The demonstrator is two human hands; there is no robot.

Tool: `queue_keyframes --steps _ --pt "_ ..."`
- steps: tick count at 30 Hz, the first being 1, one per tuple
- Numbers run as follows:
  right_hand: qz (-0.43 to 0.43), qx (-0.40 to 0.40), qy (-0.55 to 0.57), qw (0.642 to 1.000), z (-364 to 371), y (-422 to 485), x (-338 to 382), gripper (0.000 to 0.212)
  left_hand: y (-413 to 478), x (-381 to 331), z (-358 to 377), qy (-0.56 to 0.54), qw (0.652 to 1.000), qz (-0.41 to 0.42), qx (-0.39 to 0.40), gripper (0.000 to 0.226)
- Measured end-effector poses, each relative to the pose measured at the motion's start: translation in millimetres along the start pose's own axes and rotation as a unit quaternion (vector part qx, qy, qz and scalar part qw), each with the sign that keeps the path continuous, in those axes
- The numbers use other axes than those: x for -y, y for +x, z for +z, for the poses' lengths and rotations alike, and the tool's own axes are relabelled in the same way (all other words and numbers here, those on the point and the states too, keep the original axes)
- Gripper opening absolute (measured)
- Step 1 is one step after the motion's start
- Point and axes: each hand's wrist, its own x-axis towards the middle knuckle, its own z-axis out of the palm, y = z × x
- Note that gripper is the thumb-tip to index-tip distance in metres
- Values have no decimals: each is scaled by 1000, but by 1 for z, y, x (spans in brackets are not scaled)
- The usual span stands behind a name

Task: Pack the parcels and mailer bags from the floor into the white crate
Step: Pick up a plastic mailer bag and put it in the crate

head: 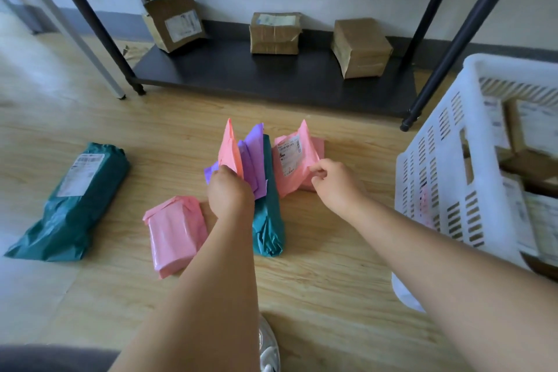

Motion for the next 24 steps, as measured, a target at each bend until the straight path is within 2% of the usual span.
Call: queue_keyframes --steps 8,14,20,24 --pt "-40 -62 4 997 -59 -39 25 27 -53 -67 -62 -124 988 93 22 10" --pt "-51 -94 35 994 -123 -72 13 33 -105 -121 -84 -202 960 174 87 17" --pt "13 -110 84 990 -179 -98 -15 30 -164 -161 -89 -332 908 153 207 13" --pt "80 -114 159 977 -208 -115 -33 29 -202 -183 -95 -416 846 135 305 11"
